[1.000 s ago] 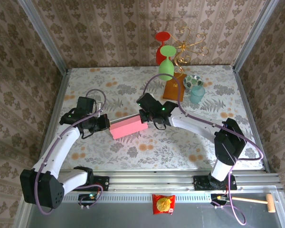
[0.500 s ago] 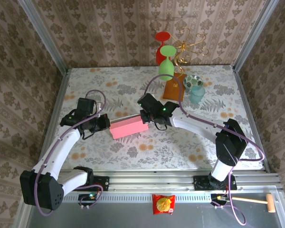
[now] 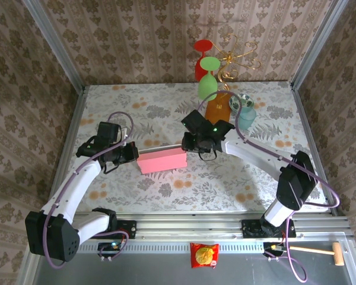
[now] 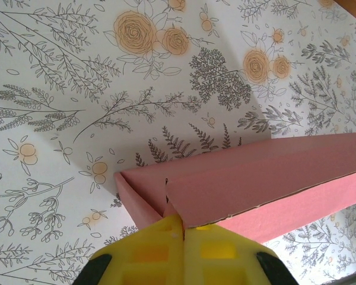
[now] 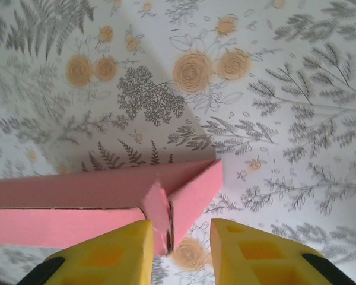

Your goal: Fold the paper box

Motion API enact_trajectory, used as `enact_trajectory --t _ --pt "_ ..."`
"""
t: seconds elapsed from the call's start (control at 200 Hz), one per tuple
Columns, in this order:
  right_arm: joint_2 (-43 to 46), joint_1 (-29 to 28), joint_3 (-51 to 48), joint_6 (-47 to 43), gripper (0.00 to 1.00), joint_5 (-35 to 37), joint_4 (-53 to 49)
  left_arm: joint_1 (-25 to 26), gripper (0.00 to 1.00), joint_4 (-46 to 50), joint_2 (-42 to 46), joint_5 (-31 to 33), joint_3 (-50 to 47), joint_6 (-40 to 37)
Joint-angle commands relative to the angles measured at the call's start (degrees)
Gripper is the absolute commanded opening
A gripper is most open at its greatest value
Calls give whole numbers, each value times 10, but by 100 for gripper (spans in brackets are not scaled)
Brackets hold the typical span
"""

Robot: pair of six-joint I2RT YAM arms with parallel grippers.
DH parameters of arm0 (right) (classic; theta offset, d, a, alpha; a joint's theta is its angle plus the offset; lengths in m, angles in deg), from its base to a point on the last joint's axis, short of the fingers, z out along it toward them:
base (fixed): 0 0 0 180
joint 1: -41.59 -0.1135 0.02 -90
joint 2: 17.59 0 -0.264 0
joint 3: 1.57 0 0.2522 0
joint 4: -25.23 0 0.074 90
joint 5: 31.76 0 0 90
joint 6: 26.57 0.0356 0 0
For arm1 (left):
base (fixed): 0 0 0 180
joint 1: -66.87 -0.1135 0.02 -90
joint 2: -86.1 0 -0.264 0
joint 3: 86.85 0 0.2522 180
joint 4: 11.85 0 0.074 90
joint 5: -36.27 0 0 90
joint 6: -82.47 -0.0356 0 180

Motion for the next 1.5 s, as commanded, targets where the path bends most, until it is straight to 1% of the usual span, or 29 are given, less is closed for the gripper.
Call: enact_trajectory --t 0.0,0.095,0.24,0.315,0.36,0.4,0.41,0.43,0.45,0.475,0.575,0.665,0.78,0.94,1.185,1.325,1.495 --pt "24 21 24 152 34 -50 -35 7 0 65 -13 14 -19 7" --pt "26 27 21 250 36 -91 -21 10 0 62 -10 18 -20 10" --pt "22 11 19 409 43 -112 -2 15 0 58 -6 26 -23 17" --pt "7 -2 36 486 46 -125 -24 16 0 55 -1 31 -26 19" --pt "-7 -11 56 523 48 -132 -56 16 0 55 1 34 -27 21" --pt "-19 -20 76 543 52 -128 -81 17 0 54 3 36 -27 22" --pt "-22 -23 83 548 55 -126 -88 17 0 54 4 37 -27 22" --pt "-27 -28 92 555 57 -122 -98 17 0 52 4 37 -28 22" --pt "-32 -32 101 563 64 -118 -104 16 0 52 5 38 -28 23" --pt "-38 -37 109 575 66 -115 -114 17 0 52 5 38 -28 23" --pt "-63 -47 129 604 69 -109 -109 19 0 48 7 41 -28 26" --pt "-95 -47 168 615 71 -105 -133 23 0 45 9 46 -28 28" --pt "-136 -48 218 632 72 -108 -166 28 0 41 9 48 -28 31" --pt "-178 -48 253 657 73 -118 -176 36 0 41 10 53 -27 33" --pt "-217 -51 275 680 76 -121 -174 41 0 44 20 56 -30 39" --pt "-236 -61 281 694 76 -131 -176 42 0 45 22 56 -31 40" --pt "-253 -69 291 701 74 -124 -174 45 0 41 21 57 -31 43"
